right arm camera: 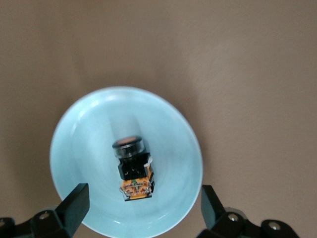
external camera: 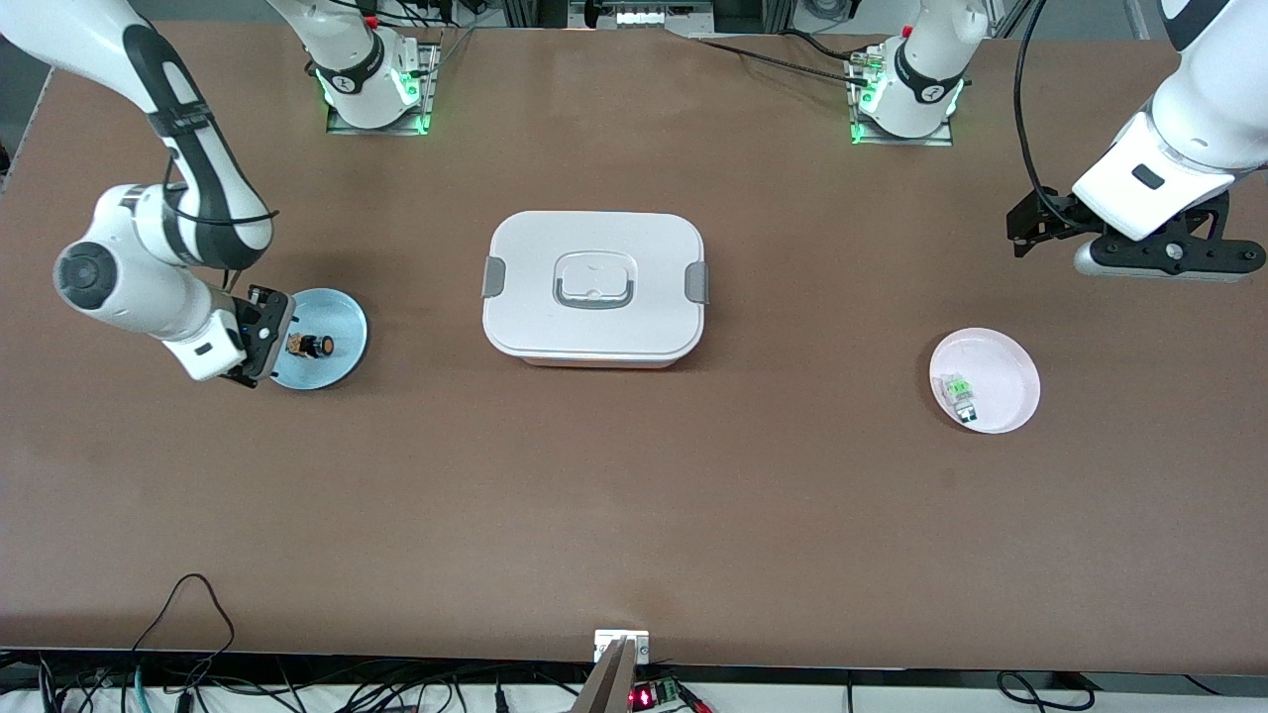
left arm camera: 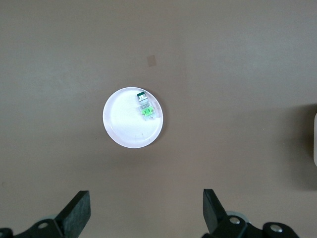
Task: Transfer orange switch to right arm and place
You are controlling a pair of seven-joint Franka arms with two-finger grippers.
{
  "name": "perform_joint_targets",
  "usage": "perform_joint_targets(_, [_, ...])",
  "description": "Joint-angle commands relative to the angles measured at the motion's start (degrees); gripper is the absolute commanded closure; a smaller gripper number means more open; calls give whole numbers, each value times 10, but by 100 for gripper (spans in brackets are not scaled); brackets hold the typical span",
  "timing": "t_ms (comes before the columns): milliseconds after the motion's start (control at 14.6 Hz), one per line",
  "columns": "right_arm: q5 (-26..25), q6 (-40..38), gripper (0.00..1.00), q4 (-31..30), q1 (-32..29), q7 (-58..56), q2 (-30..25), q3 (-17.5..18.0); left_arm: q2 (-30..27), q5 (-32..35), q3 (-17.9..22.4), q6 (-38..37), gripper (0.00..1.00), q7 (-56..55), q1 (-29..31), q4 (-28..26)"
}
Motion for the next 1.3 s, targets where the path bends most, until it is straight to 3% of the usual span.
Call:
perform_joint_targets(0, [50,-85,0,97,-5,63,-5,13,11,0,-2,-5,0,-3,3,20])
perform_joint_targets(342, [52,-146,0,226,8,257,-8,40,11,0,-2,-5,0,-3,7,19])
perform_joint_targets(685, [22,-283,0,334,80,605,-16,38,11,1,-1,-9,0,-3,8,18])
perform_joint_targets(821, [-21,-353,0,350,114,736,-17,38,10,0,-2,-19,0,-3,8,19])
perform_joint_targets(958, [-75,-394,0,370,153,798,-17,38,10,0,-2,-21,0,-3,7,19])
perform_joint_targets(1095, [-86,-395,0,369,155,811,-23,37,10,0,-2,-27,0,-3,7,20])
perform_joint_targets(1232, [-86,-387,0,370,155,808,-24,-1,10,0,-2,-28,0,-4,7,20])
